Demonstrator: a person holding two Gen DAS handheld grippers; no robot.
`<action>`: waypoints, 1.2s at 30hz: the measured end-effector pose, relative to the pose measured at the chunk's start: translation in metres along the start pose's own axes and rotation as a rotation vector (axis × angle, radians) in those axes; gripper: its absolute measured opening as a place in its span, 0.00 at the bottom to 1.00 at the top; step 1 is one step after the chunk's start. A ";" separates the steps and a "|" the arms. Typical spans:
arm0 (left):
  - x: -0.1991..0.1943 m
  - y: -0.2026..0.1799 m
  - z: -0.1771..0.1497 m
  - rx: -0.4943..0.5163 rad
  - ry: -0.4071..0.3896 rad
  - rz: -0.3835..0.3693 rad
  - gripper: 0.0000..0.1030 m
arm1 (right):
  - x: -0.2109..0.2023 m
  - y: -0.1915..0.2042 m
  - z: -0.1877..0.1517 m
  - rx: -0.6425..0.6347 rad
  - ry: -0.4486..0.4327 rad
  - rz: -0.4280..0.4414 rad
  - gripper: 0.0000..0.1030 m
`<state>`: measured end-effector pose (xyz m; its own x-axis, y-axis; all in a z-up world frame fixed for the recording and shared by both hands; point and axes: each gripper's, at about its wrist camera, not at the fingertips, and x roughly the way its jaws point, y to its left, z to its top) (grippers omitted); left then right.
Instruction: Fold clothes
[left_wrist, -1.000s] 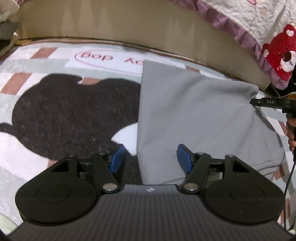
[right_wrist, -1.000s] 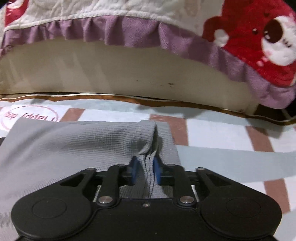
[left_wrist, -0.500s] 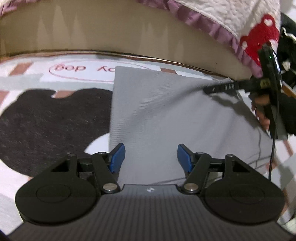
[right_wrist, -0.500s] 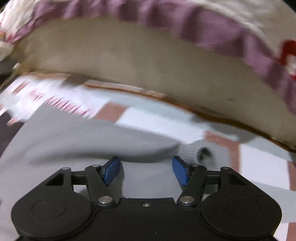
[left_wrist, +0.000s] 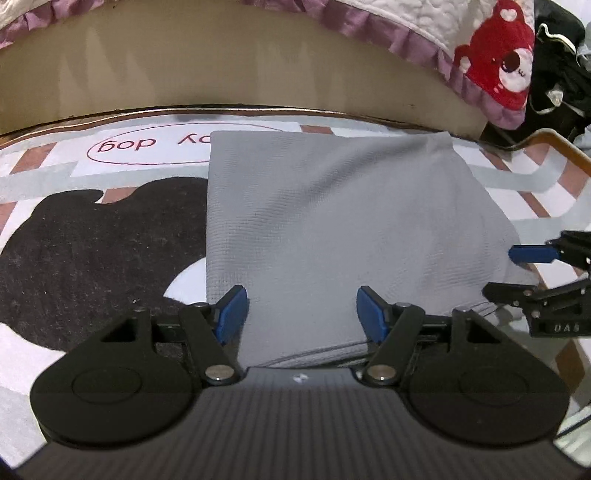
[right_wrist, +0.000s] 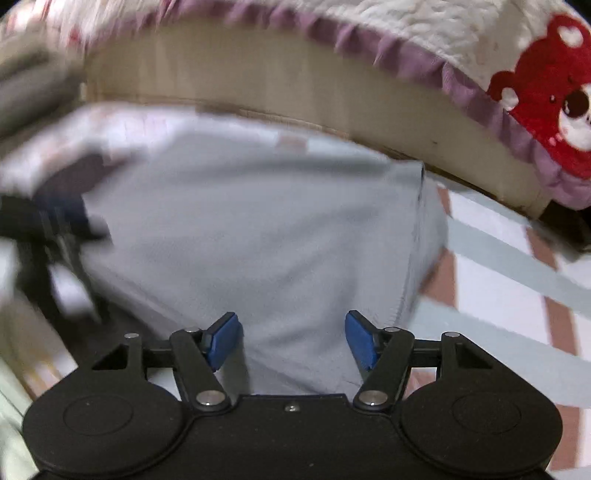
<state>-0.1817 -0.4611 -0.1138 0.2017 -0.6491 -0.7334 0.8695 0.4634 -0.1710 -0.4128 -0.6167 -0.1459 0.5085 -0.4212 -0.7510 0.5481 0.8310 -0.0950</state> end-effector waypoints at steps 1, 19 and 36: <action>-0.001 0.000 0.000 0.003 0.006 0.008 0.64 | -0.001 -0.003 0.000 0.027 0.008 0.002 0.66; -0.008 0.067 0.002 -0.300 0.097 -0.158 0.36 | -0.011 0.087 0.031 -0.170 -0.179 0.325 0.66; -0.037 0.013 0.077 -0.238 0.065 -0.321 0.12 | -0.001 0.143 0.036 -0.275 -0.353 0.001 0.52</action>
<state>-0.1430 -0.4780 -0.0379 -0.0980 -0.7478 -0.6567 0.7536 0.3752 -0.5398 -0.3114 -0.5107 -0.1356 0.7307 -0.4788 -0.4866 0.3749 0.8772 -0.3001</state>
